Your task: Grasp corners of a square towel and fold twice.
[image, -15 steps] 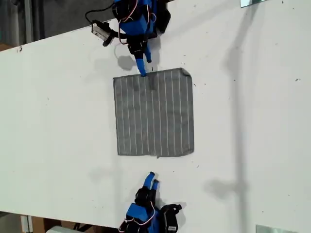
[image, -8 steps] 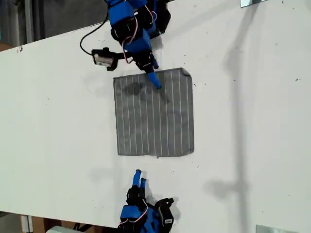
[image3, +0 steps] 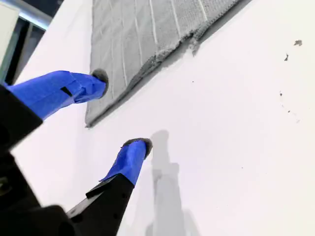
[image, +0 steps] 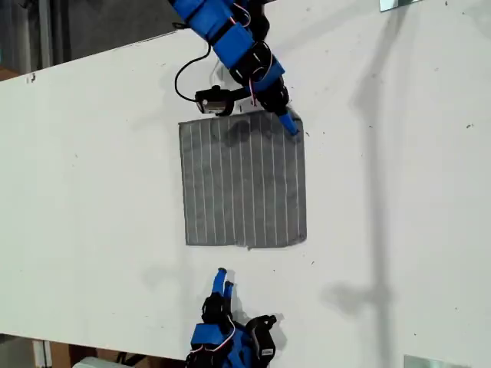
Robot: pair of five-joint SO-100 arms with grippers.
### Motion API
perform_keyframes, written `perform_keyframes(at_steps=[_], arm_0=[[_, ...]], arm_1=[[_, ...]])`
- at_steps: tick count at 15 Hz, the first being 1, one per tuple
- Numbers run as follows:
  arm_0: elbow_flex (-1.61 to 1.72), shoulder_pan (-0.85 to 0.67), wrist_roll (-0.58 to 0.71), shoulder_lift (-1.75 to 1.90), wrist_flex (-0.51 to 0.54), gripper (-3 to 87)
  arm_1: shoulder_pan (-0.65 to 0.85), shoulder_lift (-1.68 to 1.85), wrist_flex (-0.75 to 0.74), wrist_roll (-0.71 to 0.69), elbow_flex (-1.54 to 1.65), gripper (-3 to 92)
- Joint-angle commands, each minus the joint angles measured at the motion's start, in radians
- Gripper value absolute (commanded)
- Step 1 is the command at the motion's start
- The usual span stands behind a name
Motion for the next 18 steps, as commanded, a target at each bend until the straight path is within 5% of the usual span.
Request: perform_keyframes(at_steps=[1,4,6,7,10,13,18], arm_0=[[0.002,0.0,0.0,-0.002,-0.012,23.1],[0.002,0.017,-0.012,-0.005,-0.012,22.8],[-0.005,0.048,-0.023,-0.012,-0.012,22.4],[-0.031,0.072,-0.051,-0.074,-0.015,21.7],[-0.443,0.278,-0.224,-0.781,0.017,19.4],[-1.221,0.44,-0.19,-1.638,0.201,21.2],[-1.963,0.655,-0.241,-2.309,0.256,27.5]], arm_1=[[0.041,-0.181,-0.12,-0.071,-0.117,44.6],[0.129,-0.333,-0.146,-0.166,-0.213,39.3],[0.147,-0.342,-0.15,-0.167,-0.227,7.3],[0.153,-0.337,-0.143,-0.166,-0.235,-0.1],[0.163,-0.336,-0.112,-0.173,-0.268,-0.1],[0.167,-0.333,-0.094,-0.175,-0.27,-0.1],[0.13,-0.314,-0.084,-0.158,-0.262,-0.1]])
